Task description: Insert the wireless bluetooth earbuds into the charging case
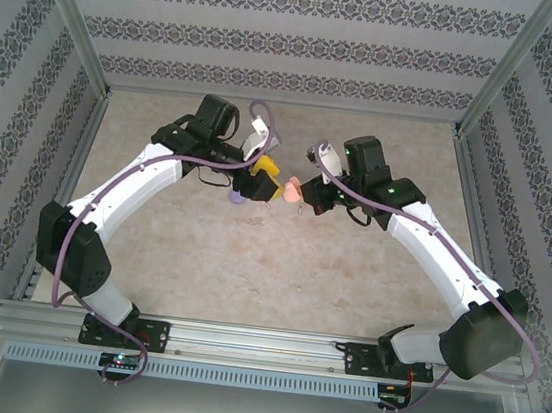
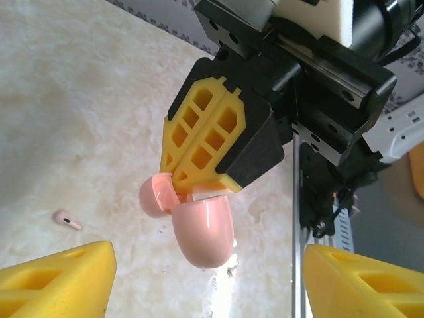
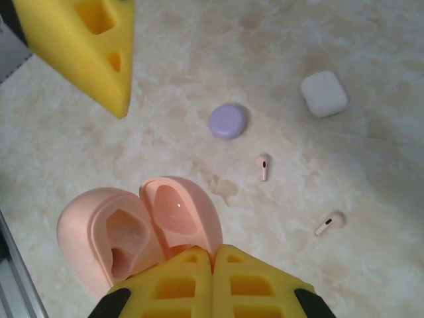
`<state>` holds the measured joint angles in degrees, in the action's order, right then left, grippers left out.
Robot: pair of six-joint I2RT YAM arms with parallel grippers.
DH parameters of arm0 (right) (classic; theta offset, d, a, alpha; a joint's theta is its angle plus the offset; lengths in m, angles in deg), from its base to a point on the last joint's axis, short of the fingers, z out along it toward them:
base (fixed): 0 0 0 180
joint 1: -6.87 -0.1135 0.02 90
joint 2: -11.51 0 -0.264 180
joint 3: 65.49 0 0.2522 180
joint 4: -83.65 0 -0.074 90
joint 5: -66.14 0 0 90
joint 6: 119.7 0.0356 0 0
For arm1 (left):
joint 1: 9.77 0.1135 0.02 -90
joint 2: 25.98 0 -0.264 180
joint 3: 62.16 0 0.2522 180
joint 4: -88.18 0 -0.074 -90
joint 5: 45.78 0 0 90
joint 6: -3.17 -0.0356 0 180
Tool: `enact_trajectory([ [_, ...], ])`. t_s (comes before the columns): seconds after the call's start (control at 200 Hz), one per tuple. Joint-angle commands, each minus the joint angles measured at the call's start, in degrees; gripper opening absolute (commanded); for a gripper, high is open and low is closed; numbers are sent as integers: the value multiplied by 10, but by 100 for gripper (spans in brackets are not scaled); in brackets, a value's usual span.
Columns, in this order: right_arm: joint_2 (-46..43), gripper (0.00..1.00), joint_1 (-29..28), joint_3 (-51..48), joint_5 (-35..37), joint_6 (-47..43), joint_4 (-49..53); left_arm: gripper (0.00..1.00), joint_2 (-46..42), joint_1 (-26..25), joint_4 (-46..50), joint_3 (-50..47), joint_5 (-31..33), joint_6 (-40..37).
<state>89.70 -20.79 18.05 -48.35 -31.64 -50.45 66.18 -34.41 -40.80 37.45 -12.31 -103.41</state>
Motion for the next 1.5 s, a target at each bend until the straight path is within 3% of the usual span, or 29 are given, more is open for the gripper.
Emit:
enact_trajectory([
  [0.0,-3,0,-5,19,4,-25,27,73,22,4,91,27,-38,-52],
  [0.535,18,0,-30,39,-11,-10,2,68,67,-1,81,43,-76,-37],
  [0.894,36,0,-41,52,-1,-11,2,57,80,-4,93,46,-84,-50],
  [1.084,37,0,-41,55,-2,-10,-1,49,91,-4,107,53,-87,-60],
  [1.499,36,0,-42,57,5,-3,-10,17,98,-4,108,55,-108,-60],
])
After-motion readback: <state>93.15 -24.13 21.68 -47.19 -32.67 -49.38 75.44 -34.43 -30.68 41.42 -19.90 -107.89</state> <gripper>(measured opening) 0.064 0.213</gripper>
